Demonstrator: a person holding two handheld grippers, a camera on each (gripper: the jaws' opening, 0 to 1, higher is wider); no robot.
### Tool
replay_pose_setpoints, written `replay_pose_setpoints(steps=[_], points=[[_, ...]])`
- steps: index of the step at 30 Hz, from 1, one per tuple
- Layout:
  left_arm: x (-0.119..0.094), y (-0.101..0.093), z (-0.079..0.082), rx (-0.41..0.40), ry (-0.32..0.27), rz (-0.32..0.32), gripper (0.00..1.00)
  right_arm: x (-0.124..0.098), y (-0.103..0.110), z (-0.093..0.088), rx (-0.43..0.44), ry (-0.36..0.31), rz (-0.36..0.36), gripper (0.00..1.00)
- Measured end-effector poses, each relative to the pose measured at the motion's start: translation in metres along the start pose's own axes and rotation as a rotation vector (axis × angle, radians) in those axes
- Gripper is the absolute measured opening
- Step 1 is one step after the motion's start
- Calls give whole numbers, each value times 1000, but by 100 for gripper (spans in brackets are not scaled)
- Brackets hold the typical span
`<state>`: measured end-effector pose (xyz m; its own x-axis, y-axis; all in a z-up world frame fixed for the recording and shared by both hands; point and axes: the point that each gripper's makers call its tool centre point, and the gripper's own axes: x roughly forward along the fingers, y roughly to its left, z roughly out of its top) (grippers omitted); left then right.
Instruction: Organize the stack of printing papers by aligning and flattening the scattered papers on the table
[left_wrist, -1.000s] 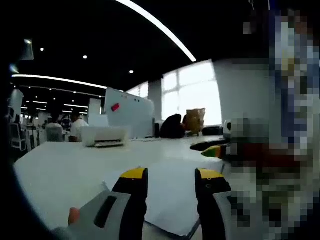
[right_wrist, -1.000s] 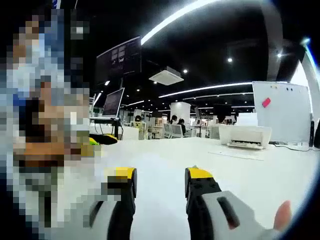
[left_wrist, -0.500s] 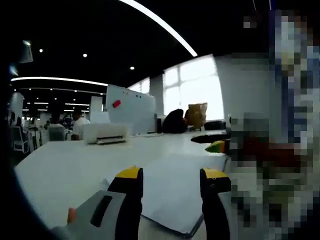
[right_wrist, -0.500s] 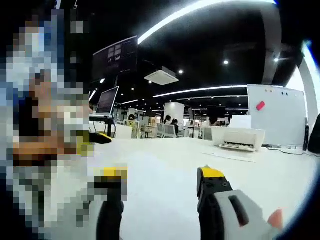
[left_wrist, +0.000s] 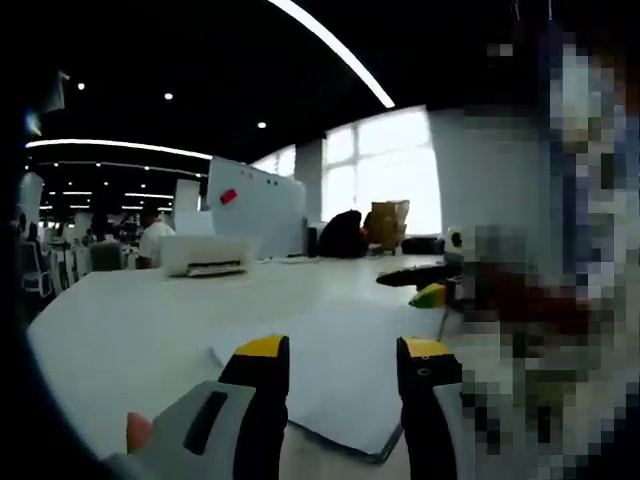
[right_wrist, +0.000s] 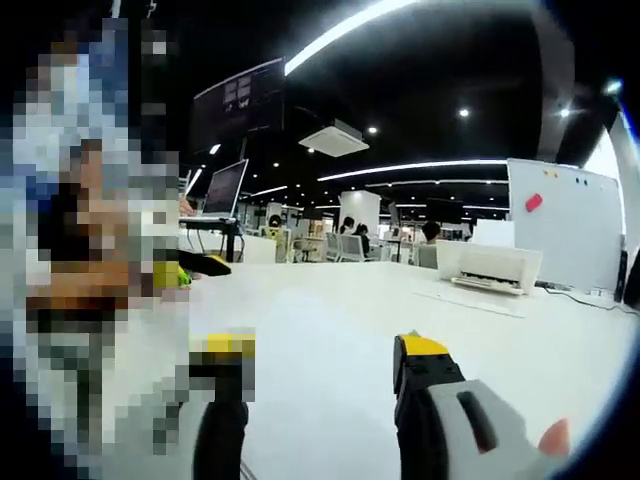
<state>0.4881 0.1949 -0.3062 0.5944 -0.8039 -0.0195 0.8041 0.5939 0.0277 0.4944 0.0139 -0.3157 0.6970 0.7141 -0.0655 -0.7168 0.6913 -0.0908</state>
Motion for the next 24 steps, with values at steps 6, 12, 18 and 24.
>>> replay_pose_setpoints(steps=[6, 12, 18, 24], points=[[-8, 5, 1, -20, -7, 14, 46, -5, 3, 2, 12, 4, 7, 51], [-6, -4, -11, 37, 44, -12, 45, -19, 0, -1, 43, 4, -8, 50], [-8, -7, 0, -28, 14, -48, 43, -26, 0, 3, 60, -3, -1, 49], [-13, -13, -3, 41, 55, -41, 44, -29, 1, 11, 31, 5, -11, 49]])
